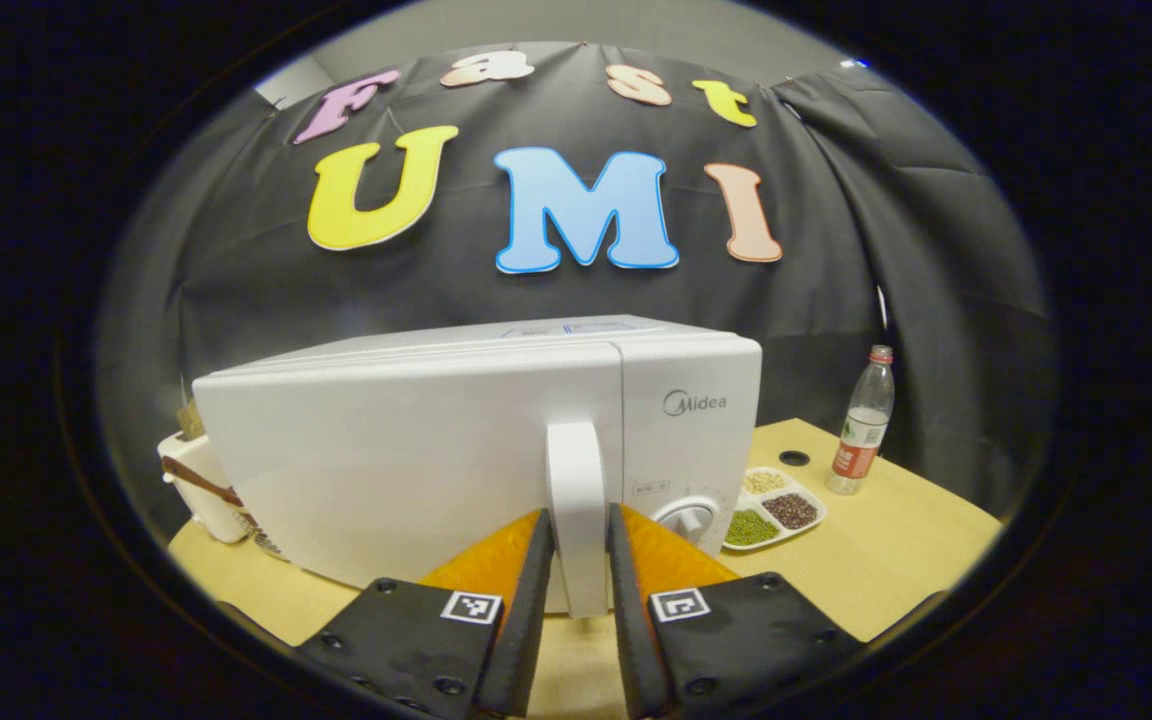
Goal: Open the microwave oven with the left hand, put the food in, and close the microwave oven.
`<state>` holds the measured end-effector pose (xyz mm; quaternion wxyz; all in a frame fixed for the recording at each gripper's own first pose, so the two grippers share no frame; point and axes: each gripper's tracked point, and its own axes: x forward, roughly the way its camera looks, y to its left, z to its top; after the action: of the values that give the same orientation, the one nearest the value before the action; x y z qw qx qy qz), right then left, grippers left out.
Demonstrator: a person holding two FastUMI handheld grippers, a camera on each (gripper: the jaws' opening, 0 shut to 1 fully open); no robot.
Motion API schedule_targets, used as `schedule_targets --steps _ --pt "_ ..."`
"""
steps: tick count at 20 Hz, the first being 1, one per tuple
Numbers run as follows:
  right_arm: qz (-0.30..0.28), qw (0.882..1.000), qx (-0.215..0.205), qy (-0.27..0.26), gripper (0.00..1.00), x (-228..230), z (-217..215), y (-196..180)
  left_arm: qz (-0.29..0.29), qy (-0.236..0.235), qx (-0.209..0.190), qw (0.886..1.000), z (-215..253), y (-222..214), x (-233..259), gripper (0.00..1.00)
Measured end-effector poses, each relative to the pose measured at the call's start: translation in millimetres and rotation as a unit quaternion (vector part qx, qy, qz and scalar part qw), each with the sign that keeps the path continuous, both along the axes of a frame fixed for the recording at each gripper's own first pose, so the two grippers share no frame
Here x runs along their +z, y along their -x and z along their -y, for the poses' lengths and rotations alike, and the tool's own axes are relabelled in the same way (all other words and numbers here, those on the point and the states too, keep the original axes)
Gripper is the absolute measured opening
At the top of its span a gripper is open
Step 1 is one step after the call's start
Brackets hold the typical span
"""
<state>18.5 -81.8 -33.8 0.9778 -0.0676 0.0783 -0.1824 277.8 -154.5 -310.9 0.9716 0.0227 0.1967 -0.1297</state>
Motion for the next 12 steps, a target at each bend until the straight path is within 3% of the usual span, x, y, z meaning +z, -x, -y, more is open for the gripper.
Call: schedule_targets --steps 8,12 --pt "0.006 1.000 0.008 -0.002 0.96 4 5 7 -0.008 -0.027 0.013 1.000 -1 2 2 0.18" --pt "0.011 1.000 0.013 0.001 0.96 7 11 12 -0.019 -0.014 0.026 0.999 -1 1 1 0.14"
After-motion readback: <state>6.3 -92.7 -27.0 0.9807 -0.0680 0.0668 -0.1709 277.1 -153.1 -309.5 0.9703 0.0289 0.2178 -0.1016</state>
